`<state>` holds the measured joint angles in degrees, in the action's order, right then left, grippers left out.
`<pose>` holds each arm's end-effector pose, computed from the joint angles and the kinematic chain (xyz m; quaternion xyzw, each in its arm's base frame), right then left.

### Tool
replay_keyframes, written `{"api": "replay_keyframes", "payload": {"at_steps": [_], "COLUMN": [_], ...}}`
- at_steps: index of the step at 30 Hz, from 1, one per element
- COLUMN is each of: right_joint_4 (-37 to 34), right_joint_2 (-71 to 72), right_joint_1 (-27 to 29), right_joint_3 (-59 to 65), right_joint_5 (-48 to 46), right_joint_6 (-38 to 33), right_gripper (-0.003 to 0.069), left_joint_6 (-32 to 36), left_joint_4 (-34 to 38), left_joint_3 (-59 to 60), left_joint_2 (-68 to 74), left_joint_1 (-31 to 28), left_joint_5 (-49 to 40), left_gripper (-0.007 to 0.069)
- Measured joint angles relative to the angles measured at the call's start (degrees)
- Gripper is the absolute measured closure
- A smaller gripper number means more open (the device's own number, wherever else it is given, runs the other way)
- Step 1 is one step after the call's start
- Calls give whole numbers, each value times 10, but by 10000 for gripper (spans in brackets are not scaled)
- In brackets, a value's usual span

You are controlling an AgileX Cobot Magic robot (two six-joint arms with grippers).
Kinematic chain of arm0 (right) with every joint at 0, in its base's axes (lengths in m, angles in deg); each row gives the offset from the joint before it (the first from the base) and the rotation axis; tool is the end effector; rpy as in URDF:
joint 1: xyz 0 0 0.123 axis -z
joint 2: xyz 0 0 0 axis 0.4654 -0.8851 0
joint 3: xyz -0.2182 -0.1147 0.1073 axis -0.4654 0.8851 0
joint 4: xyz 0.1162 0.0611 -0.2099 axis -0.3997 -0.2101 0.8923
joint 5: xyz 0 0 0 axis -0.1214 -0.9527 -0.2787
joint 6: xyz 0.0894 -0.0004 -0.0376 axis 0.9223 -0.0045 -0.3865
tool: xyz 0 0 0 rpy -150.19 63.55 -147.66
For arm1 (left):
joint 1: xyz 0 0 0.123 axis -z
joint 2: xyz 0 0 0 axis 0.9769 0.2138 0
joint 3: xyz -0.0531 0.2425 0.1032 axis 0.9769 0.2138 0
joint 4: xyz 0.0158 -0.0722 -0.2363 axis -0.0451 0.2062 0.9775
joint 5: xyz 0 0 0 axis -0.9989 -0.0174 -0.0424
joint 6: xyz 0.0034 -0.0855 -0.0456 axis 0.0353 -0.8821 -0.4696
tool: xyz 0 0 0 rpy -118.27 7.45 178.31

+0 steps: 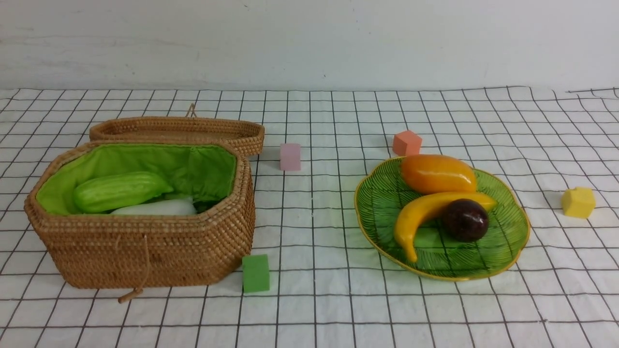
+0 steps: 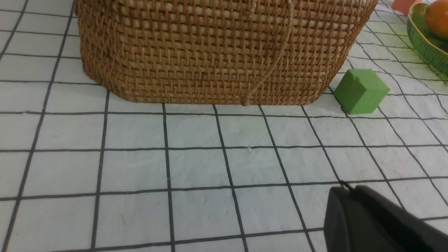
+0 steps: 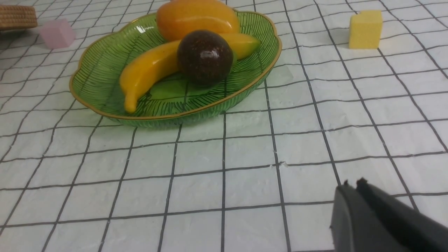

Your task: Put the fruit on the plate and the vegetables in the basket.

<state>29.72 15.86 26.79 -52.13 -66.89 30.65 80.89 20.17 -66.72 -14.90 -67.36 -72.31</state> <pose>0.0697 0.0066 0.1730 0.0257 0.8048 0.0631 0.5897 0.0679 -0.0180 0.1672 0.0091 0.8101 -0.1325 0.5710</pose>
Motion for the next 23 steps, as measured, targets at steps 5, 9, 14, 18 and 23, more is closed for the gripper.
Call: {"api": "replay_keyframes", "payload": {"at_steps": [5,9,14,18,23], "right_joint_4": [0,0,0,0,0], "right_joint_2": [0,0,0,0,0], "right_joint_1": [0,0,0,0,0], "right_joint_3": [0,0,0,0,0], "right_joint_5": [0,0,0,0,0], "right_joint_6": [0,0,0,0,0], "right_gripper": [623,620,620,614,608], "left_joint_6": [0,0,0,0,0], "left_joint_4": [0,0,0,0,1], "left_joint_3": [0,0,0,0,0], "left_joint_2": [0,0,0,0,0], "left_joint_1": [0,0,0,0,0], "left_joint_5": [0,0,0,0,0], "left_gripper": [638,638,638,638,638]}}
